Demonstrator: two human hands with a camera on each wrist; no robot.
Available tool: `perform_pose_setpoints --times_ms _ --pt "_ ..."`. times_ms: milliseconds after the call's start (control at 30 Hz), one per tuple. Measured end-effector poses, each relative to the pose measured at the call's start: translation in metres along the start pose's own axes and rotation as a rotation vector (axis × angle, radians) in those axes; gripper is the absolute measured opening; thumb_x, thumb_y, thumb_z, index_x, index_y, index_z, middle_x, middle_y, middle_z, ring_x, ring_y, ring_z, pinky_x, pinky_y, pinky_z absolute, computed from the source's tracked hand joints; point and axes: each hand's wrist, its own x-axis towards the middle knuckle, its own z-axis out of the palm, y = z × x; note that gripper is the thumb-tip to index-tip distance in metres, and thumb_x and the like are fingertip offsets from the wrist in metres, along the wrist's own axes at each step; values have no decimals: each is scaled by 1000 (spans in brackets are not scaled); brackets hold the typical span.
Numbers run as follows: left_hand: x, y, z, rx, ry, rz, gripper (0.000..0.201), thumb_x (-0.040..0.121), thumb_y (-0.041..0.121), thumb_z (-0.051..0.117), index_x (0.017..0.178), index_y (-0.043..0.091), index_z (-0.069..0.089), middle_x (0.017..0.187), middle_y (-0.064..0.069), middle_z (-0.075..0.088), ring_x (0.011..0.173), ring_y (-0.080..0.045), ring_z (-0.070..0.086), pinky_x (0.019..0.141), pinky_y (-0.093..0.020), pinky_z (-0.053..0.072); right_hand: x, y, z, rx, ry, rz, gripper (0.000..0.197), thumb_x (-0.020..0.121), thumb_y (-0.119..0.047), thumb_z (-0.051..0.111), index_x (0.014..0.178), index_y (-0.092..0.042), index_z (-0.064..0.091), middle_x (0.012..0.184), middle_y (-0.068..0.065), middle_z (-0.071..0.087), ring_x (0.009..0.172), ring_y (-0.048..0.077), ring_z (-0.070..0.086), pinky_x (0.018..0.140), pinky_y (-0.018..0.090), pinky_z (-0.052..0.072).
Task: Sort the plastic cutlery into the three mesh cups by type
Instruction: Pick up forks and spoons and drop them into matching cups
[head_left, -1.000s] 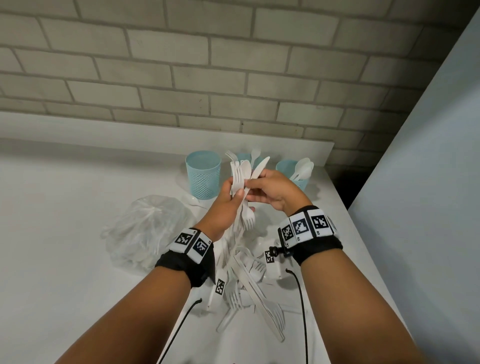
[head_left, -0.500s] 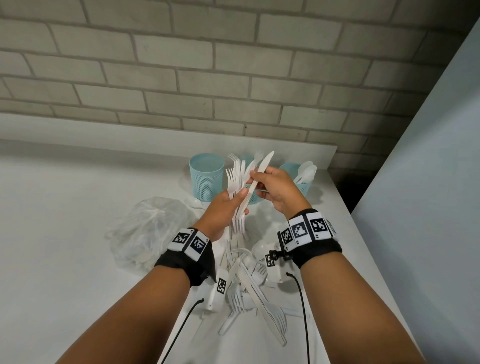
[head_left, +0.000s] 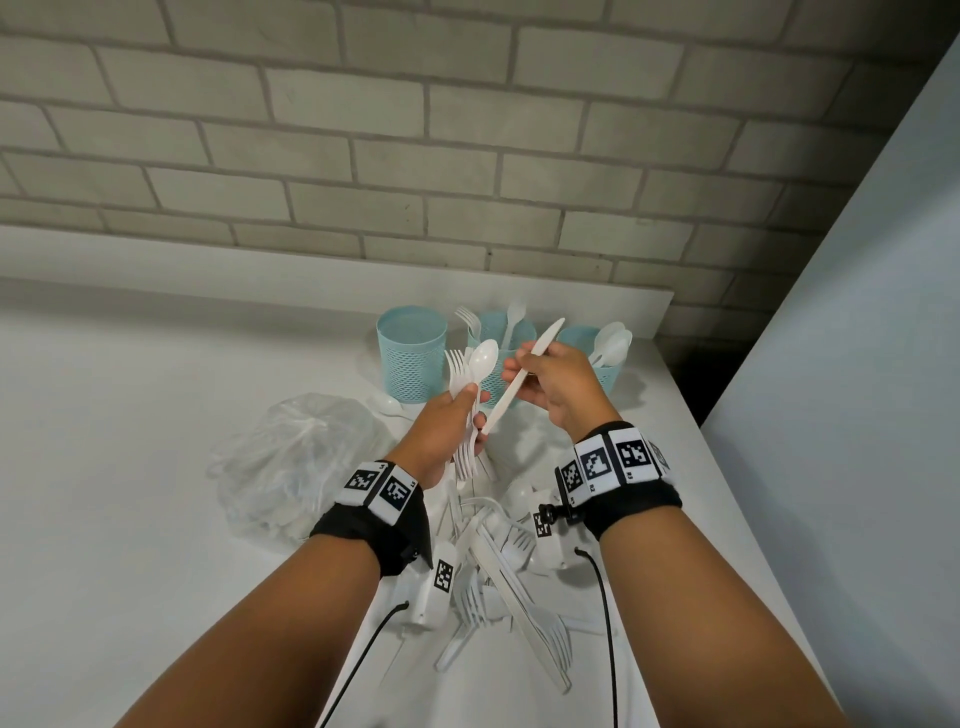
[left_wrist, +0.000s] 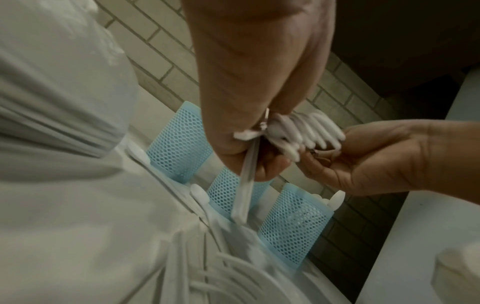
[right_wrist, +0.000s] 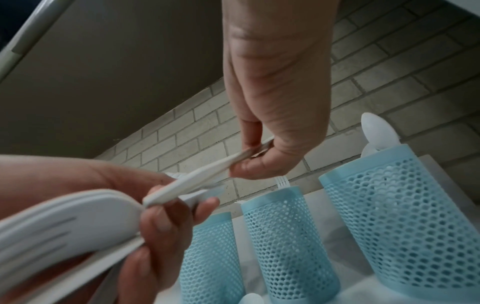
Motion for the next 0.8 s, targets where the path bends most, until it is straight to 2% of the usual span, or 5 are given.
perform_pose_setpoints --times_ms 200,400,467,633,800 --pt "5 -9 -2 115 41 50 28 94 44 48 94 19 58 68 1 49 63 -15 48 68 -30 41 4 0 -2 62 16 -23 17 96 -5 48 111 -11 45 83 10 63 67 18 65 53 23 56" --pt "11 -10 -12 -21 187 136 14 96 26 50 85 20 55 62 1 48 58 -12 48 70 -31 41 27 -19 16 66 163 -172 15 97 -2 41 88 -8 52 94 24 62 65 16 62 63 23 52" --pt "12 -8 -18 -126 222 165 11 97 22 49 90 17 56 63 1 49 52 -7 49 59 -22 43 37 -27 31 138 144 -227 12 94 7 42 96 2 53 105 38 58 69 18 60 64 19 52" --pt "15 -5 -33 -366 226 134 19 98 14 47 115 9 53 69 0 50 54 -7 47 53 -16 42 56 -37 76 241 -20 -267 18 93 10 44 87 -7 45 119 31 58 110 35 60 95 35 47" --pt "16 -5 -47 -456 216 93 24 98 9 45 121 8 53 72 0 46 58 -9 45 58 -19 43 78 -22 104 39 -27 -282 24 90 5 52 78 -16 49 104 23 62 96 27 60 91 35 46"
